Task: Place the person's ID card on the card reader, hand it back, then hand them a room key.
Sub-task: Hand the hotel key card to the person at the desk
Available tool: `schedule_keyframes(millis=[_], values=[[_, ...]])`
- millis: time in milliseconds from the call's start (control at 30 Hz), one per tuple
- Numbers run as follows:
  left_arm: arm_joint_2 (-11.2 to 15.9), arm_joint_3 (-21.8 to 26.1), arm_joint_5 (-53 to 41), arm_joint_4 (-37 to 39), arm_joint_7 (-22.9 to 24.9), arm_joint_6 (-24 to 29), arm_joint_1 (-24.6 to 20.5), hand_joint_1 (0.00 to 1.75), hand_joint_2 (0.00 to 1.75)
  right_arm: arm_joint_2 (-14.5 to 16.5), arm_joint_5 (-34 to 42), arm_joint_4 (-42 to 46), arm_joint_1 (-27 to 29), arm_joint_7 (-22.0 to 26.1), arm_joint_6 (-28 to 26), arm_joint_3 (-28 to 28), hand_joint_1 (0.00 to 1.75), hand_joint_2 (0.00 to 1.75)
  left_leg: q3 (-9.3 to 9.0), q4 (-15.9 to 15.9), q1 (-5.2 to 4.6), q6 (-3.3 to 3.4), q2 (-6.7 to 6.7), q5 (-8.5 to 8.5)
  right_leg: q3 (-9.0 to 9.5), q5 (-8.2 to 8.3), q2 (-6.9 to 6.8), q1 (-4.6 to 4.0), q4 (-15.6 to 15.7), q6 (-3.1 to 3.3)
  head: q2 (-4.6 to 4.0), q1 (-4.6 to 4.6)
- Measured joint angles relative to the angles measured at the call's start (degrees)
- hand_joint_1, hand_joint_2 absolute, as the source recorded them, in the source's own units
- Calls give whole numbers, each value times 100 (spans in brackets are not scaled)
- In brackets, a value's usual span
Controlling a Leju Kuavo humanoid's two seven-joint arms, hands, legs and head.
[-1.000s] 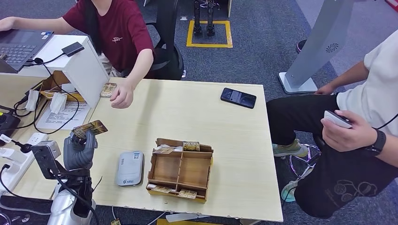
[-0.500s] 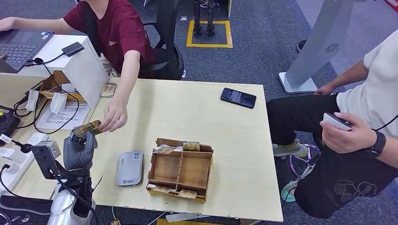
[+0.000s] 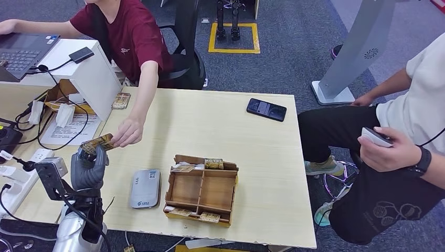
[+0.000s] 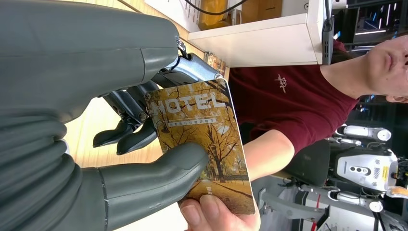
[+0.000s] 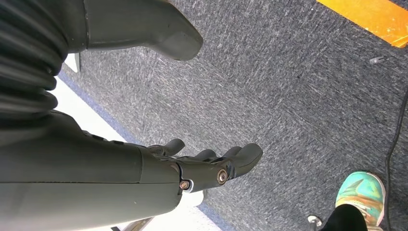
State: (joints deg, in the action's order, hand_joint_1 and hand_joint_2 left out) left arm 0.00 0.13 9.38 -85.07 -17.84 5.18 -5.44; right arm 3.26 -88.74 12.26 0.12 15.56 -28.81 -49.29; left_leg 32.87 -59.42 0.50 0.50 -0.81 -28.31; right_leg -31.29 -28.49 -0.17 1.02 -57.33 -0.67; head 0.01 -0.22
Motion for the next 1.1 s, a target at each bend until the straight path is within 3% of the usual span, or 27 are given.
schedule_keyframes(millis=[467, 567, 633, 700, 833, 1100], values=[[0, 0, -13, 0, -1, 13, -1, 175, 175, 0, -1, -2, 0, 0, 0, 0, 0, 175, 0, 0, 0, 0, 0, 0, -1, 0, 0, 0, 0, 0, 0, 0], [34, -1, -689, 95, -135, 609, -157, 175, 175, 0, -1, -4, -1, -29, 15, 34, 0, 175, 4, -1, 2, 1, -2, 3, -7, 1, -3, -2, 0, 1, 0, 1], [129, -1, -1524, 349, -274, 1318, -506, 175, 175, 0, -1, -4, -9, -55, 41, 100, 0, 175, 9, -1, 4, 1, -10, 10, -7, 2, -13, -4, 0, 2, -1, 1], [240, 1, -1917, 620, -344, 1632, -866, 175, 175, 0, -1, -5, -20, -59, 61, 152, 0, 175, 7, -1, 4, -2, -15, 14, -1, 3, -19, -5, -1, 3, -1, 0], [334, 2, -2010, 952, -395, 1686, -1192, 175, 175, 0, -1, -18, -28, -59, 65, 220, 0, 175, 5, 0, 5, -6, -14, 21, 0, 7, -18, -5, -3, 8, 0, 1], [350, 2, -2022, 1170, -421, 1688, -1294, 175, 175, 0, -1, -33, -30, -62, 62, 268, 0, 175, 11, -1, 4, -5, -12, 18, -8, 8, -12, -5, -2, 8, 1, 0]])
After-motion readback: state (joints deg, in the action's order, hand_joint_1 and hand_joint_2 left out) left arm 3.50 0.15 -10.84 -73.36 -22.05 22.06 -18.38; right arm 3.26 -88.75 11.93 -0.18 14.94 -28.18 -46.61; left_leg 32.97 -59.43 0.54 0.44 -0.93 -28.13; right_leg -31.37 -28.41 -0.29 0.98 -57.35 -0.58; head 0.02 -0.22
